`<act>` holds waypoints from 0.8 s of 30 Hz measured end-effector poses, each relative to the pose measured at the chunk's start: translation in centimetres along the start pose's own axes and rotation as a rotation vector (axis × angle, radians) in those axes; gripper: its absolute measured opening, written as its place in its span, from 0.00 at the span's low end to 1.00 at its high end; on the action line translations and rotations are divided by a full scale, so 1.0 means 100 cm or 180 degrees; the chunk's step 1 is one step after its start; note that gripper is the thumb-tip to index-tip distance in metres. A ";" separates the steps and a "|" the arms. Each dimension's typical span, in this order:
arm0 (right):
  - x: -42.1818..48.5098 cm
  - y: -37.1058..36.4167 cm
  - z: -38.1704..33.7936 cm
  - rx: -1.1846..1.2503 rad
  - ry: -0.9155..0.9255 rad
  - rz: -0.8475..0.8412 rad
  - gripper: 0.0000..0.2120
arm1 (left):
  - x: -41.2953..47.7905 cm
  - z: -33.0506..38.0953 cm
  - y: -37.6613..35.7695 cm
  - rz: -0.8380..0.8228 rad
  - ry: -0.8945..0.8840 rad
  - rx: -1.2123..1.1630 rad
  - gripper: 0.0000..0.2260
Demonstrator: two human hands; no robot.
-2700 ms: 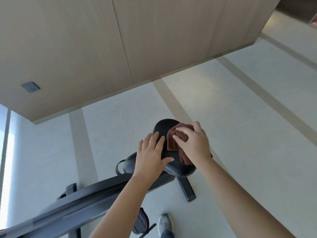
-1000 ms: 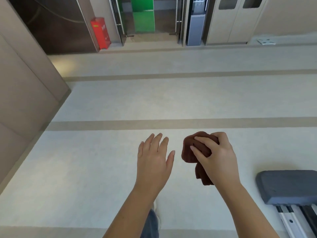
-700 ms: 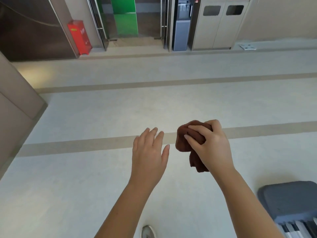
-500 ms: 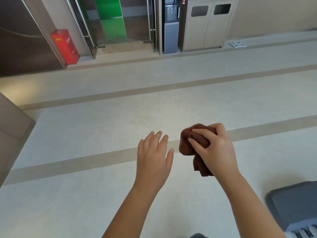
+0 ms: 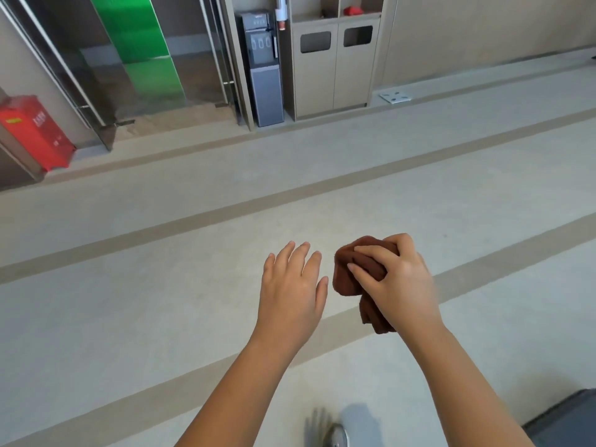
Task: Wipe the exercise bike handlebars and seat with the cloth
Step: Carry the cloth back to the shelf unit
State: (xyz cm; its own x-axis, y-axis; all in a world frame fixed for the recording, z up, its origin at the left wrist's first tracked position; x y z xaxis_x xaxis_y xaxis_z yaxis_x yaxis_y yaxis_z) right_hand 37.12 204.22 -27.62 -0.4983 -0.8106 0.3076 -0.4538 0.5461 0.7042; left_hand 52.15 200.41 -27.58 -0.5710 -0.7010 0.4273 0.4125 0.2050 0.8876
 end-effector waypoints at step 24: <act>0.537 -0.255 -0.056 0.0000 0.0265 -0.0087 0.11 | 0.473 -0.317 -0.165 0.0027 0.0344 0.0000 0.15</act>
State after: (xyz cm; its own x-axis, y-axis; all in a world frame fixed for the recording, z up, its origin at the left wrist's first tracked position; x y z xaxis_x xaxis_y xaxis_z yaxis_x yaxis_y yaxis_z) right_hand 26.06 145.59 -25.43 -0.4227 -0.8399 0.3404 -0.4662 0.5236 0.7131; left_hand 40.85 142.17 -27.43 -0.4876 -0.7688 0.4138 0.4170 0.2112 0.8840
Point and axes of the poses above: each hand's wrist, its own x-axis towards the middle knuckle, its own y-axis out of the back of the hand, z = x × y, the point moved 2 cm from there along x, towards the middle knuckle, and after that the axes turned 7 degrees about -y, right-handed, at the moved point
